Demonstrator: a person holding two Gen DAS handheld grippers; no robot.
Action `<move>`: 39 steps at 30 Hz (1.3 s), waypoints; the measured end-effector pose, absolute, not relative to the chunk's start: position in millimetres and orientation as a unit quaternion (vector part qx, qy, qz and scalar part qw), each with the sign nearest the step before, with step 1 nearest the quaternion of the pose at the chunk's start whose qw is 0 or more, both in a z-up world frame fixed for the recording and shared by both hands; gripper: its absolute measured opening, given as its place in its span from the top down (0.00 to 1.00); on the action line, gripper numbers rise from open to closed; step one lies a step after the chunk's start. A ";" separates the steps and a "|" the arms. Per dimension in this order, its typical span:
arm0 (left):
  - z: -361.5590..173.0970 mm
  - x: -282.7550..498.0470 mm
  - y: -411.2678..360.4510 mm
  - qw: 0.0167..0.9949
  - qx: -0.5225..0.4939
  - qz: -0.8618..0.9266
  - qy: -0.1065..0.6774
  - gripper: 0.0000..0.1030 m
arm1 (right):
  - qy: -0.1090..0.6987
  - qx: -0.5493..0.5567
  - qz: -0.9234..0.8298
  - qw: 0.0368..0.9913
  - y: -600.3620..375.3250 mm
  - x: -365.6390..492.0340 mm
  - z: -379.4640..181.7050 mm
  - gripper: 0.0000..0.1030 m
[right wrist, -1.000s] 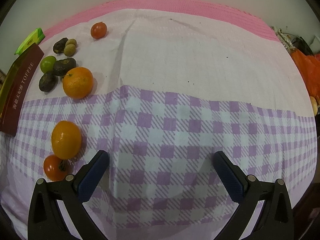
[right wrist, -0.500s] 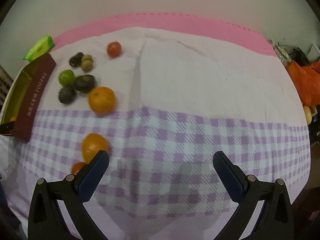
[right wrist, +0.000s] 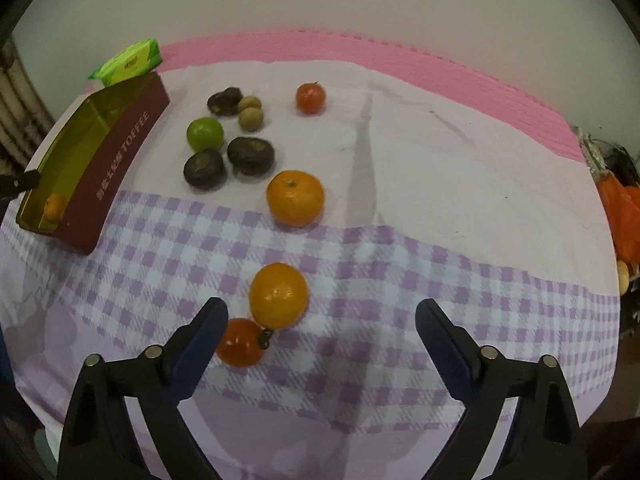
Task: Organize fruits
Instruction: 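Grasp the orange beside the tomato with the right gripper, then carry the orange with the right gripper over the tin tray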
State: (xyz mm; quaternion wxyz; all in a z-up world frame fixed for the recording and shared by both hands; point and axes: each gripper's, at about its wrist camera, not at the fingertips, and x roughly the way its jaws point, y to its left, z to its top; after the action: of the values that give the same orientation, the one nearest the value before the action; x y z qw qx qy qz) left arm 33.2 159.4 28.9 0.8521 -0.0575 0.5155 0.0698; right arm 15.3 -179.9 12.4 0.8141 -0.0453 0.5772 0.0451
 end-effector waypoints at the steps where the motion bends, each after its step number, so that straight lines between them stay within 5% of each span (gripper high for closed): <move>1: 29.2 31.8 161.2 0.852 -0.059 0.072 0.515 0.24 | 0.580 -0.045 0.045 0.812 -180.6 19.8 11.0 0.10; 11: 31.1 16.3 181.4 0.849 -0.073 0.103 0.512 0.23 | 0.602 -0.035 0.064 0.795 -175.1 36.6 -5.6 0.34; 23: 29.4 1.7 207.4 0.841 -0.104 0.126 0.517 0.23 | 0.620 -0.024 0.065 0.781 -172.4 41.5 -20.9 0.47; 29: 24.7 -5.3 220.2 0.833 -0.124 0.138 0.521 0.23 | 0.618 -0.021 0.070 0.782 -172.3 44.1 -23.9 0.64; 39: 21.7 -4.6 224.8 0.832 -0.125 0.150 0.520 0.20 | 0.605 -0.028 0.077 0.792 -165.7 47.0 -12.0 0.65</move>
State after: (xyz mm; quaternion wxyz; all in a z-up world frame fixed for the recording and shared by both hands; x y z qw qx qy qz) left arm -4.6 224.8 21.7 0.8316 -0.1248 0.5200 0.1498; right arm 47.0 -165.7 -12.0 0.7918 -0.0281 0.6053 0.0772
